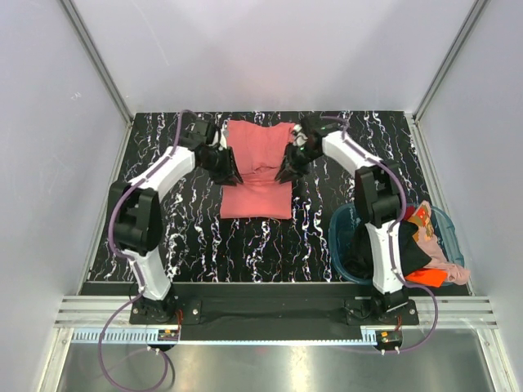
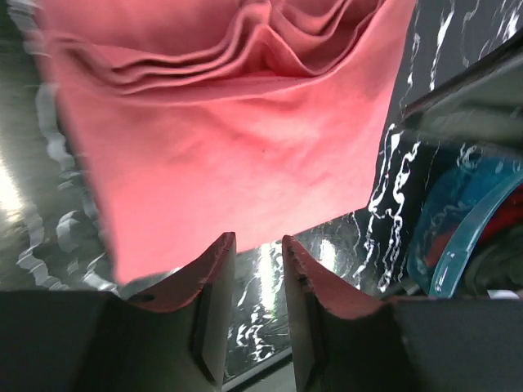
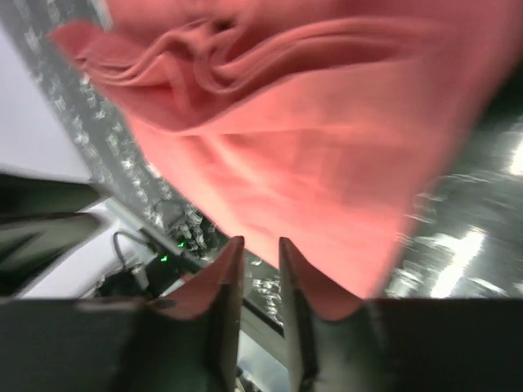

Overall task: Fold and stack the t-shirts
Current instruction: Fold the tshirt

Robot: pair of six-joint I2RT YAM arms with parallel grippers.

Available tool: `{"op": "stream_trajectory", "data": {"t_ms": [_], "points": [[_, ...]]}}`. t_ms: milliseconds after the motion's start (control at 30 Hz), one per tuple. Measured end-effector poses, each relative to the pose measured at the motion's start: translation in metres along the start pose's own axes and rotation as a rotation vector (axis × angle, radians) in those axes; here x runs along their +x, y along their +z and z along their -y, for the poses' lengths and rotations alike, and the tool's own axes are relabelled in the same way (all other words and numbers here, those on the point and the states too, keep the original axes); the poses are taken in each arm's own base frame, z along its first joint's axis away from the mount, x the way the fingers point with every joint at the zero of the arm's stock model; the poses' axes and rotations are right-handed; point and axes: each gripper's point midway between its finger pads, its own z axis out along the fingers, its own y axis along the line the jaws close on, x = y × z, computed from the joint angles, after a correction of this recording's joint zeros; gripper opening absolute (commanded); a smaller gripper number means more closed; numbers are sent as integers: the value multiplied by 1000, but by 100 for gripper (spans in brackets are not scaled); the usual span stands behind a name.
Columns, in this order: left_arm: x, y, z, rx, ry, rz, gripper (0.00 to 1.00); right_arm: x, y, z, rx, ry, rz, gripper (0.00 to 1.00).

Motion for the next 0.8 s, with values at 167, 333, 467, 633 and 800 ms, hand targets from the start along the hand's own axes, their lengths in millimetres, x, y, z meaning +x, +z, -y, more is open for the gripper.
{"op": "stream_trajectory", "data": {"t_ms": [167, 333, 467, 633, 800], "points": [[5, 47, -12, 21, -29, -90, 33, 5, 29, -28, -100, 8, -23, 21], [-24, 83, -26, 8, -32, -100, 34, -40, 51, -17, -133, 65, 37, 22], [-68, 91, -24, 25, 7, -39, 39, -76, 55, 3, -135, 102, 86, 24], [-89, 78, -16, 59, 49, 23, 43, -99, 30, 13, -108, 90, 134, 31], [-54, 56, -2, 135, 7, 0, 41, -64, 8, -1, -95, 55, 88, 34]]}}
